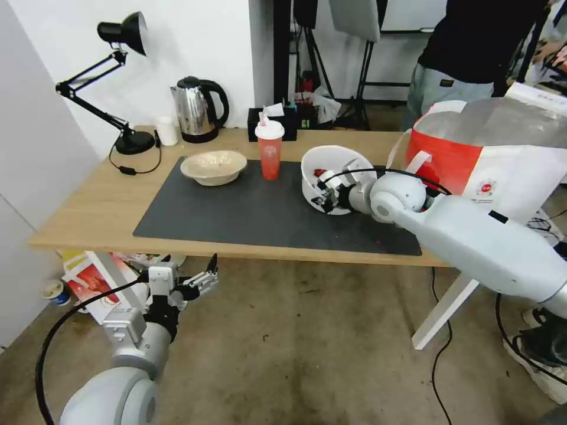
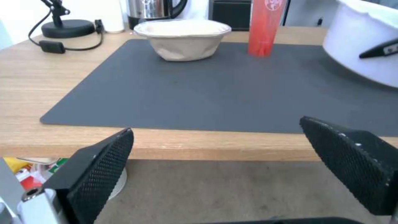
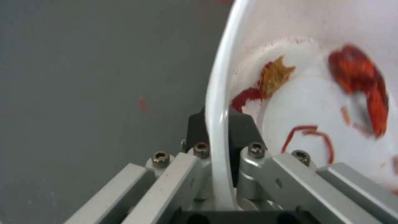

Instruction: Pick up the trash from the table and place it into the takeout bag.

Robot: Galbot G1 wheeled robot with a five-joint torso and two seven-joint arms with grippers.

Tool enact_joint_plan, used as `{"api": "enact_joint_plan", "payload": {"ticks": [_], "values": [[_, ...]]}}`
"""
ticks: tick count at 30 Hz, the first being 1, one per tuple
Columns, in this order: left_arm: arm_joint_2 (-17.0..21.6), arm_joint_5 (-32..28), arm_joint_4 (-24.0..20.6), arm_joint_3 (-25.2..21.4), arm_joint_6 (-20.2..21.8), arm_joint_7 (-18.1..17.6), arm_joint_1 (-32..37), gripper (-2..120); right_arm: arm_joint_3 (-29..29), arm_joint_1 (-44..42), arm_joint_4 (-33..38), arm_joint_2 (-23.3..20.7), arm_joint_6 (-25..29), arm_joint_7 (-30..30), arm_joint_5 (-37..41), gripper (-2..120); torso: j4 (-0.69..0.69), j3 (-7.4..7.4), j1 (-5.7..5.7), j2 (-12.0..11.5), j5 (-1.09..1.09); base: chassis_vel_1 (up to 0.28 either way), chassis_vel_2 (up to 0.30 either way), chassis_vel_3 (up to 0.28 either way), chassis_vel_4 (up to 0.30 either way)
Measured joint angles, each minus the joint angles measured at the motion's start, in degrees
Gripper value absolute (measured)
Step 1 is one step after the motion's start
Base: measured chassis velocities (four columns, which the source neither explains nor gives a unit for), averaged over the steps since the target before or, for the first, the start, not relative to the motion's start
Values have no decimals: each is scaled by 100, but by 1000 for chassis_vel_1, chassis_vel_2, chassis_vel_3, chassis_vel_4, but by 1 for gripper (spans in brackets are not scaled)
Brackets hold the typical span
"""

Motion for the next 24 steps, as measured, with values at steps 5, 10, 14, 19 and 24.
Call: {"api": "enact_joint_plan", "payload": {"ticks": [5, 10, 14, 19, 24], "values": [[-7, -1, -11, -2, -1, -3, 0, 100, 93, 72, 119, -33, 0, -6, 121, 0, 0, 0, -1, 0, 0, 0, 0, 0, 0], [-2, -4, -26, -24, -1, -7, -3, 100, 229, 222, 297, -90, 0, -6, 261, 0, -1, -1, -1, 0, 0, 0, 0, 0, 0], [6, -15, -52, -47, -1, -25, 3, 100, 403, 480, 369, -109, 1, -1, 462, 0, 0, -1, -1, 0, -1, 0, 0, 0, 0], [13, -26, -76, -63, 2, -27, 19, 100, 480, 683, 379, -114, 1, -3, 595, 0, 0, -1, -1, 0, 0, 0, 0, 0, 0], [21, -34, -103, -80, 15, -25, 51, 100, 583, 1055, 381, -95, 3, -7, 807, 0, 0, -1, -1, 0, -1, 0, 0, 0, 0]]}}
